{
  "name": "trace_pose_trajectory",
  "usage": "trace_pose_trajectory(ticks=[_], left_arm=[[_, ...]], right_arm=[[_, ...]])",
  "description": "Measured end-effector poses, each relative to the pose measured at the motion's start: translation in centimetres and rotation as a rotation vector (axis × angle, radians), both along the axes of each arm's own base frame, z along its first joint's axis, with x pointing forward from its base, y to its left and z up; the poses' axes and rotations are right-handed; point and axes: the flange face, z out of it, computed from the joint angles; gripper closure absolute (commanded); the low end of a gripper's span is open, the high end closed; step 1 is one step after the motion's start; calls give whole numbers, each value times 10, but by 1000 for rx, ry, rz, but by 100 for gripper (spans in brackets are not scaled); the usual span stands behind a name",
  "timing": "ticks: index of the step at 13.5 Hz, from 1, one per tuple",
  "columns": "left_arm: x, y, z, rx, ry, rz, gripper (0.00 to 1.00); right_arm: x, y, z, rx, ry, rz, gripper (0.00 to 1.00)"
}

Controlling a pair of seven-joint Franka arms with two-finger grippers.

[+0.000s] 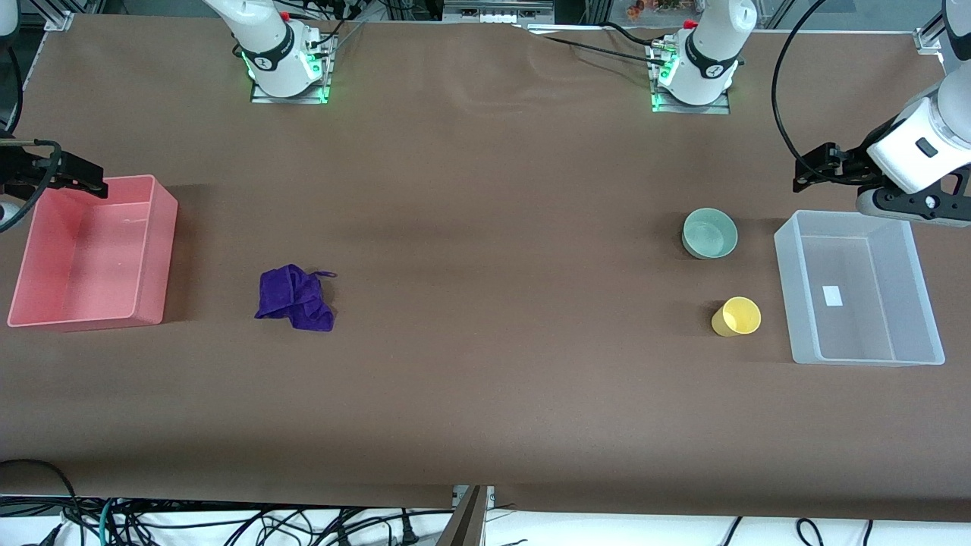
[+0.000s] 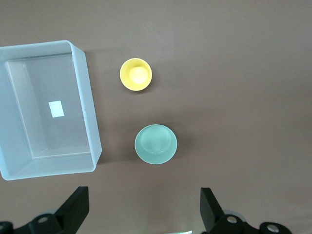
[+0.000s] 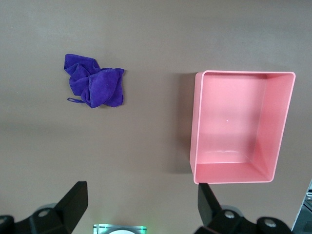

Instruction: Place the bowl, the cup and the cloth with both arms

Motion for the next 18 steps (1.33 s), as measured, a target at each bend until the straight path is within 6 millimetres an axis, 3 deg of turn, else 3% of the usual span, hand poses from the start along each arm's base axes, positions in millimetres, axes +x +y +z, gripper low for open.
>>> trace_pose_trajectory(ticks=[7, 10, 13, 15, 16, 18], left_arm=[[0, 1, -1, 0, 2, 2, 0], [2, 5, -22, -8, 48, -57, 0], [5, 19, -87, -23, 115, -101, 0], [3, 28, -157, -27, 126, -100, 0], [0, 30, -194, -27, 123, -98, 0], [-11, 31, -262, -25, 116, -97, 0]], right_arm=[[0, 0, 0, 2, 0, -1, 0], [0, 0, 0, 3, 0, -1, 0], [1, 0, -2, 13, 1, -2, 0], [5, 1, -8, 20, 5, -2, 0], [10, 1, -16, 22, -1, 0, 0], [22, 7, -56, 33, -1, 13, 0]])
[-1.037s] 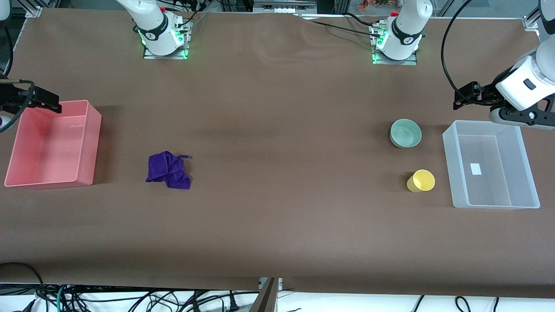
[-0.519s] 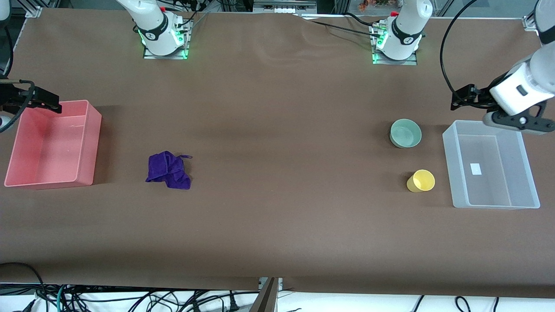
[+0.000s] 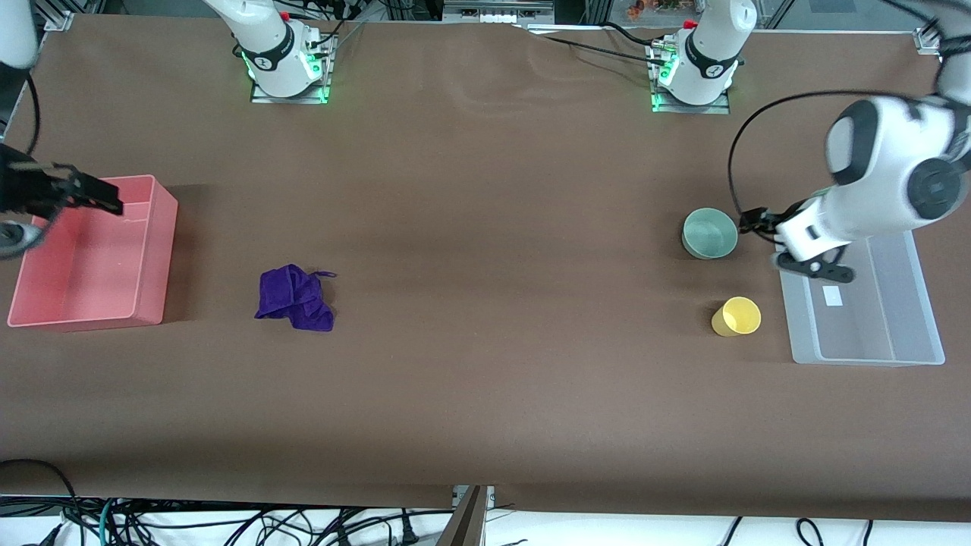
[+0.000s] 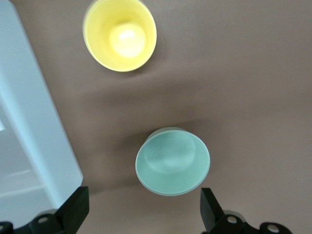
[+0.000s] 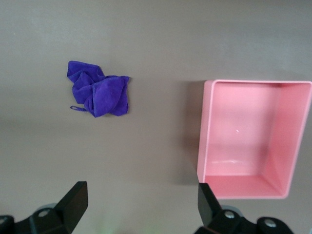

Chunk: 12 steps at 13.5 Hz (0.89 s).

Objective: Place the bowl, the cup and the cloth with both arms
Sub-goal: 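Grasp the green bowl with the left gripper while the right gripper grasps the cloth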

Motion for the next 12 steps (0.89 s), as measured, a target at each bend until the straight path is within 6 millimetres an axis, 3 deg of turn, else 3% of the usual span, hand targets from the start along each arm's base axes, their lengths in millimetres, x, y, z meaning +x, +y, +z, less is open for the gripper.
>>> trace_pose_trajectory(ticks=[4, 5, 7, 8, 12], left_arm=[[-27, 0, -96, -18, 19, -75, 1], [-29, 1, -112, -32, 13, -132, 19], [-28, 9, -134, -56, -4, -240, 82], [-28, 11, -138, -66, -13, -289, 100], [-27, 12, -139, -88, -18, -383, 100]], right_arm=[[13, 61, -120, 34, -56, 108, 0], [12, 73, -148, 42, -63, 125, 0], [11, 80, -196, 57, -74, 133, 0], [11, 80, -218, 63, -88, 133, 0], [10, 85, -297, 85, -151, 137, 0]])
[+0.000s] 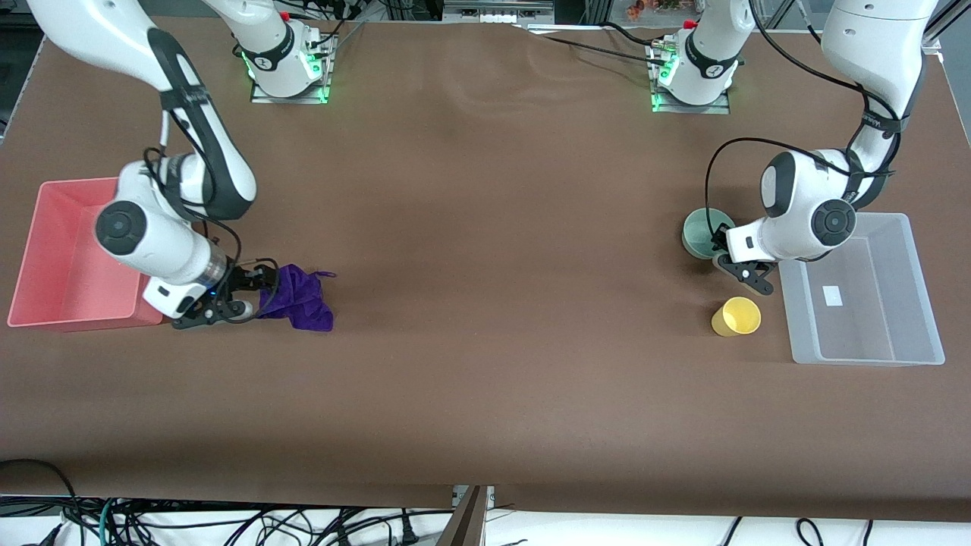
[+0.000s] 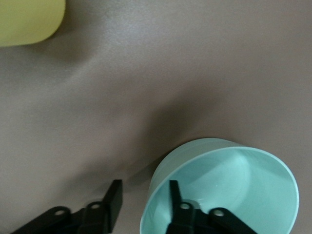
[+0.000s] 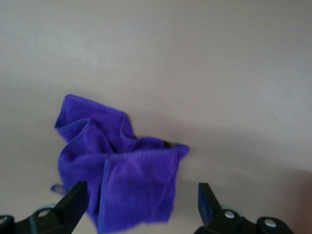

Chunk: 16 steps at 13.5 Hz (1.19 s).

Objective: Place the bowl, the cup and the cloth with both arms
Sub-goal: 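Grasp the green bowl with the left gripper while the right gripper grasps the cloth, then place the bowl in the clear bin while the right gripper carries the cloth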

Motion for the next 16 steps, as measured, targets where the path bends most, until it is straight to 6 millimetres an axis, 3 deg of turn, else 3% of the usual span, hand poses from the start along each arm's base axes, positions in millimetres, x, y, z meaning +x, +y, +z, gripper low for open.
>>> trace_pose_trajectory(ticks=[4, 6, 9, 11, 12, 13, 14, 15, 16], left_arm=[[2, 1, 7, -5, -10, -24, 100], [8, 3, 30, -6, -16, -21, 100], [34, 25, 118, 12, -52, -74, 100], [51, 60, 175, 106, -104, -163, 100], [56, 82, 190, 131, -117, -200, 100], [56, 103, 192, 136, -114, -230, 100], [54, 126, 184, 137, -114, -247, 100], [54, 149, 169, 142, -123, -250, 100], [54, 170, 149, 150, -134, -249, 100]], right_arm=[[-4, 13, -37, 12, -16, 19, 0], [-5, 17, -41, 12, -10, 28, 0], [-7, 17, -48, 12, 0, 31, 0], [-10, 18, -56, 11, 16, 33, 5], [-14, 19, -60, 10, 26, 35, 21], [-18, 20, -65, 9, 39, 38, 58], [-23, 21, -70, 7, 51, 40, 80], [-26, 22, -73, 7, 58, 42, 95], [-26, 22, -72, 7, 57, 42, 100]])
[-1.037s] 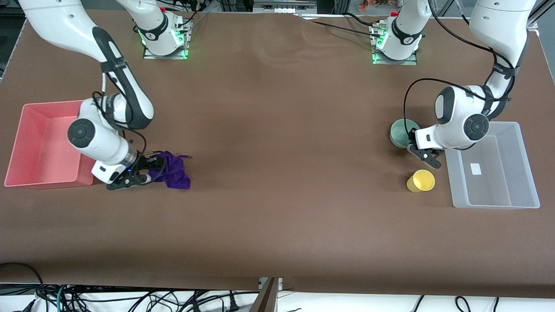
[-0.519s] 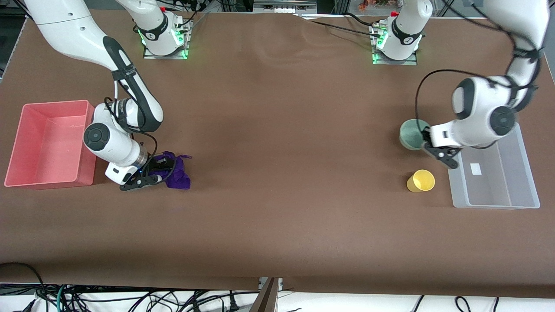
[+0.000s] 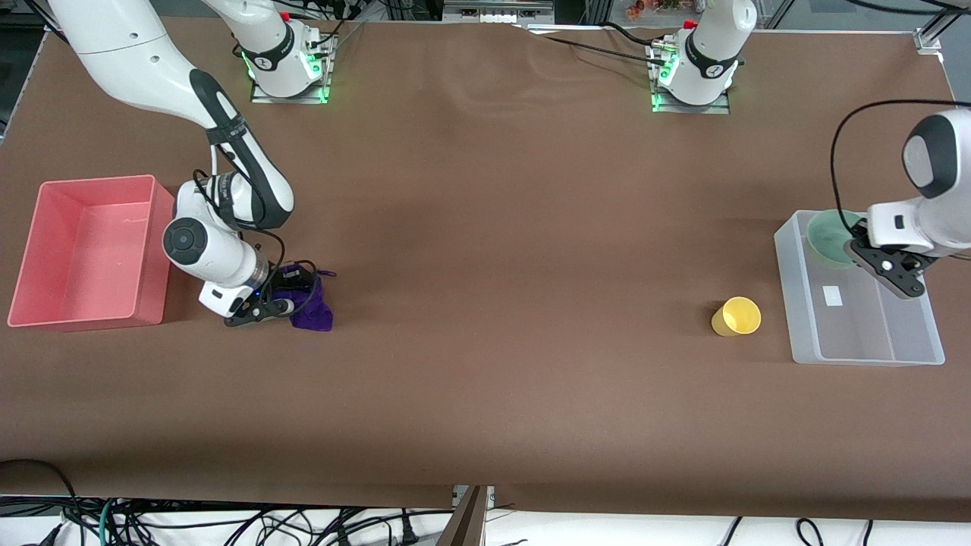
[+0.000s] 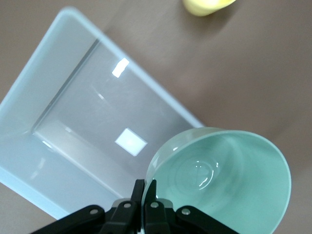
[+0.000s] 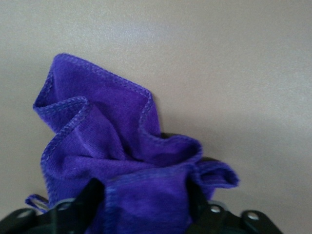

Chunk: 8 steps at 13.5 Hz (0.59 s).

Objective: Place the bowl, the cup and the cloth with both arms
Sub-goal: 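Place the bowl in the clear bin while the right gripper carries the cloth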

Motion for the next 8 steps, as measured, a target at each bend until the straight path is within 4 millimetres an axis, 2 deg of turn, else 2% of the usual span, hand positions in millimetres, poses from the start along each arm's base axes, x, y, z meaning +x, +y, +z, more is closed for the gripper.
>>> trace_pose_trajectory(ticks=[2, 3, 4, 5, 6, 8], left_arm=[[3, 26, -49, 14, -32, -5, 100], [6, 31, -68, 20, -51, -11, 64], [8, 31, -82, 22, -58, -17, 1], [9, 29, -89, 21, -57, -19, 0], [10, 26, -90, 20, -55, -19, 0], [13, 25, -83, 23, -66, -21, 0]], right_arm=[[2, 0, 5, 0, -10, 0, 100], [4, 0, 9, 0, -14, -1, 100], [8, 0, 16, -2, -10, -1, 100], [15, -1, 28, -7, 7, -2, 100], [25, -3, 48, -16, 32, -5, 100], [48, -18, 116, -42, 98, -5, 100]])
